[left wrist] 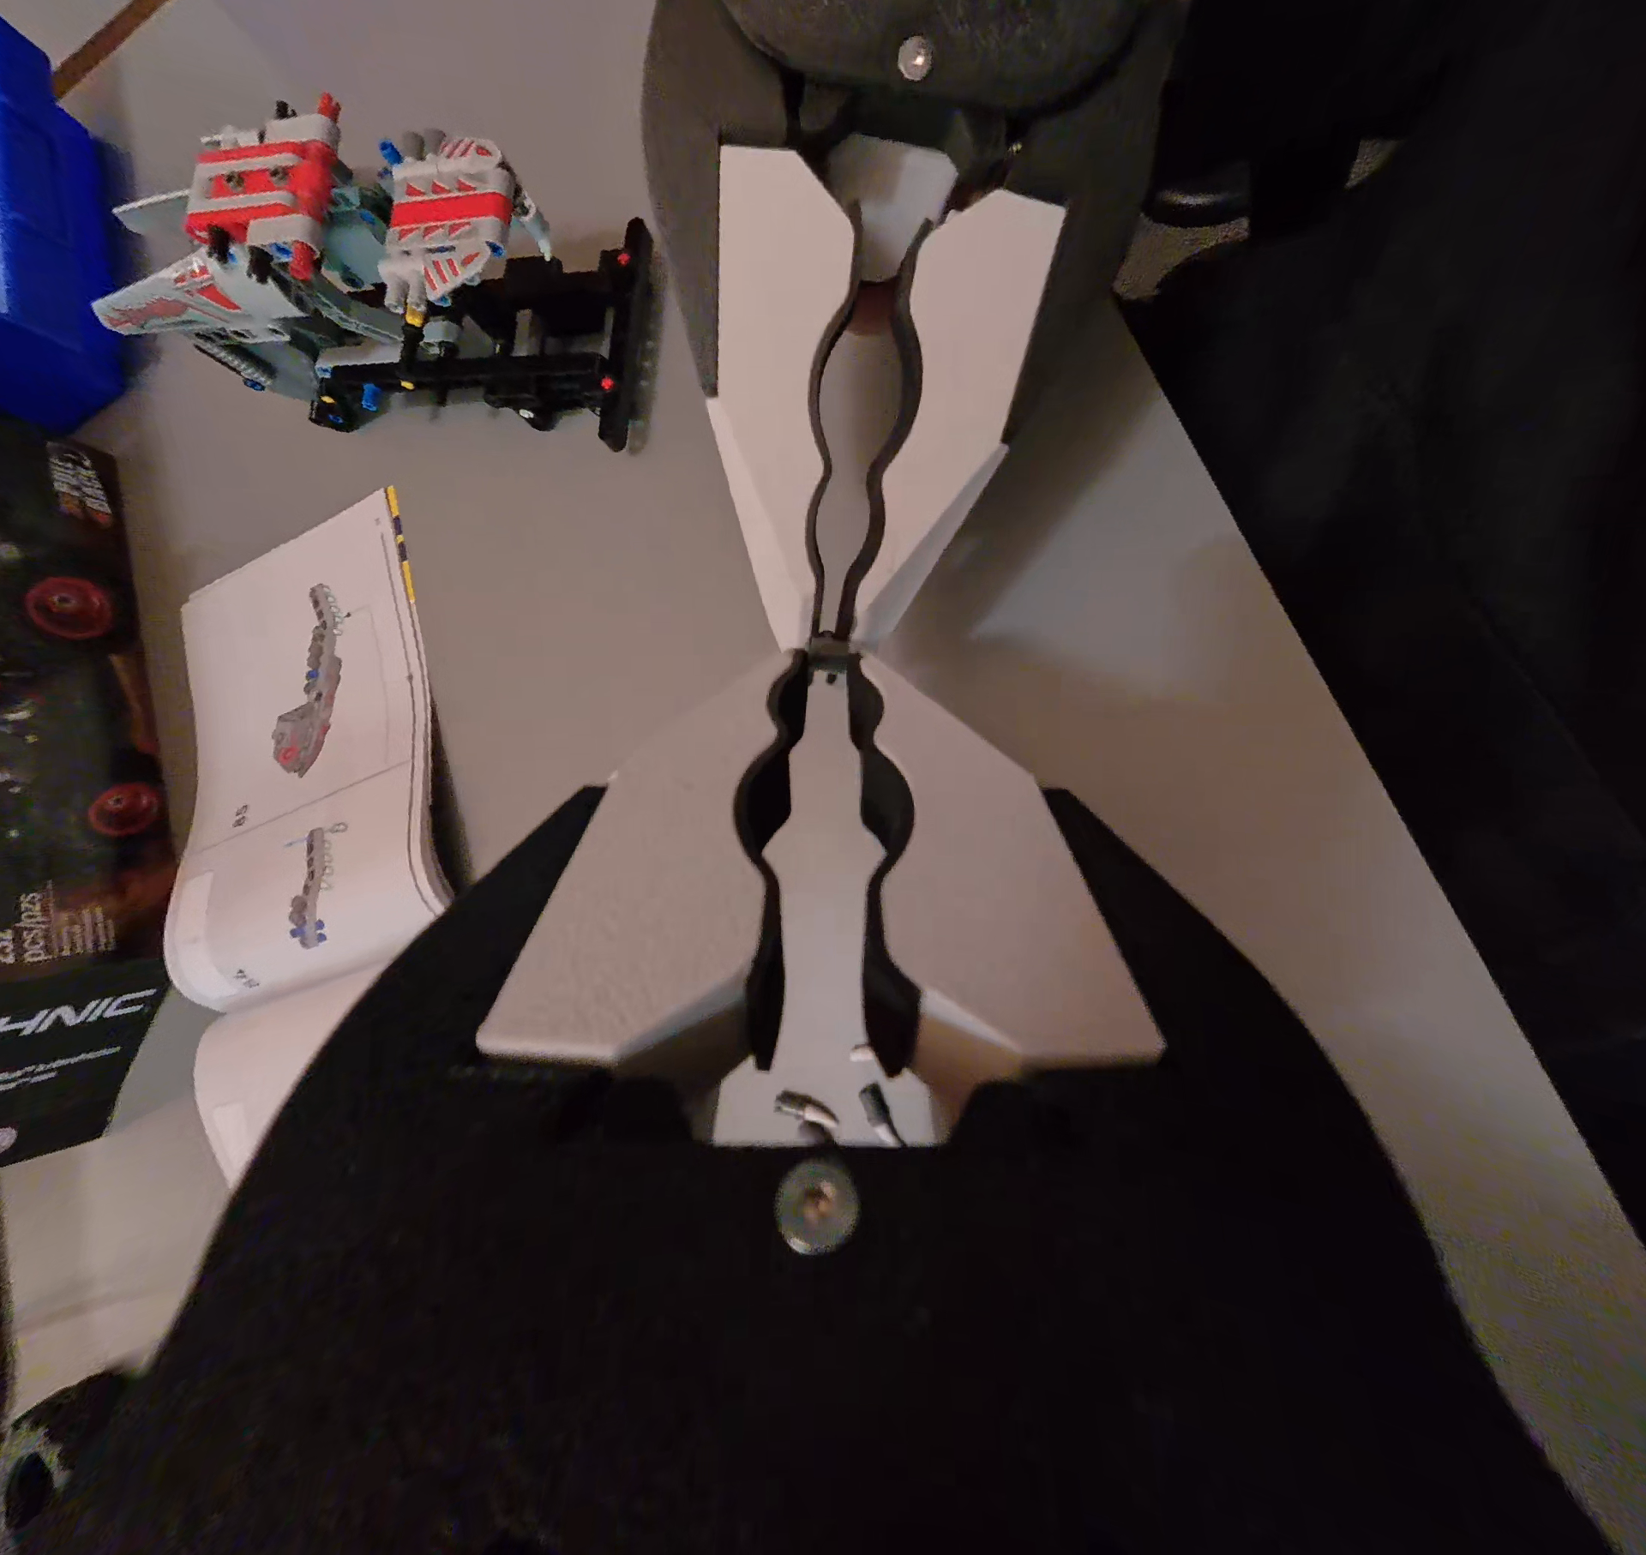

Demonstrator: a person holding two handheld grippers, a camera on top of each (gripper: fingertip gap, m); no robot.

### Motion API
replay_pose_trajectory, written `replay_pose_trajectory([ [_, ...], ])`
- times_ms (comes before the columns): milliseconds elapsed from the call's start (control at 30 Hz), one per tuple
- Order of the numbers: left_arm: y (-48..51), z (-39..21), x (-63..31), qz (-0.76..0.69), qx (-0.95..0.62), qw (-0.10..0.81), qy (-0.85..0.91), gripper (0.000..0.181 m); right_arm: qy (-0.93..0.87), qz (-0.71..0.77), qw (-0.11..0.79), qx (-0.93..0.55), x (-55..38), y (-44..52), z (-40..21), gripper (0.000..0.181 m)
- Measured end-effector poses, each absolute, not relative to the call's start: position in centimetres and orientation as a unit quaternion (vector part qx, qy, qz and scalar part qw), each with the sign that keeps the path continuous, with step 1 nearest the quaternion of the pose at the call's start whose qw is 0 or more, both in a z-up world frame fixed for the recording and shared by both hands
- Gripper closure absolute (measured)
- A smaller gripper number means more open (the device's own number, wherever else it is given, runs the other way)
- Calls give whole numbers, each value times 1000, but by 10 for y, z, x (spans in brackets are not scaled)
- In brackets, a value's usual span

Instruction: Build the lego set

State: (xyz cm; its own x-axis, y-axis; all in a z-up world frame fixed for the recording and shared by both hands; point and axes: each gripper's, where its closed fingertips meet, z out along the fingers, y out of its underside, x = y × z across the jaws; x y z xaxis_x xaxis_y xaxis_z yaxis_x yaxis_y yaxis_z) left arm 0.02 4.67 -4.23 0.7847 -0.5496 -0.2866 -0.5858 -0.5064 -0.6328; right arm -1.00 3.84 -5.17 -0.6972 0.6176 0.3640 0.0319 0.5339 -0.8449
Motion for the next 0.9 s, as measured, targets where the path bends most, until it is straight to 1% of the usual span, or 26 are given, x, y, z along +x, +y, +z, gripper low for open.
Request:
replay_pose_trajectory([
  [267, 45, -52, -1, 54, -863, 351, 360, 177, -822, 418, 335, -196, -12, 38, -62, 179],
  [400, 44, -53, -2, 24, -885, 340, 316, 177, -818, 433, 322, -200, -11, 38, -64, 179],
  [433, 43, -54, -3, 14, -893, 335, 300, 177, -815, 444, 310, -204, -10, 38, -64, 176],
  [500, 40, -56, -4, 1, -903, 317, 291, 177, -817, 452, 281, -223, -10, 42, -70, 152],
  [567, 35, -63, -5, -1, -911, 285, 297, 177, -832, 439, 254, -223, -8, 44, -78, 146],
  [700, 32, -75, -5, 6, -920, 225, 320, 177, -859, 418, 209, -208, -8, 38, -92, 149],
  [833, 33, -79, -7, 23, -924, 179, 337, 177, -884, 388, 165, -204, -7, 38, -108, 167],
  [900, 34, -81, -4, 19, -924, 163, 344, 177, -884, 392, 145, -209, -8, 37, -109, 171],
])
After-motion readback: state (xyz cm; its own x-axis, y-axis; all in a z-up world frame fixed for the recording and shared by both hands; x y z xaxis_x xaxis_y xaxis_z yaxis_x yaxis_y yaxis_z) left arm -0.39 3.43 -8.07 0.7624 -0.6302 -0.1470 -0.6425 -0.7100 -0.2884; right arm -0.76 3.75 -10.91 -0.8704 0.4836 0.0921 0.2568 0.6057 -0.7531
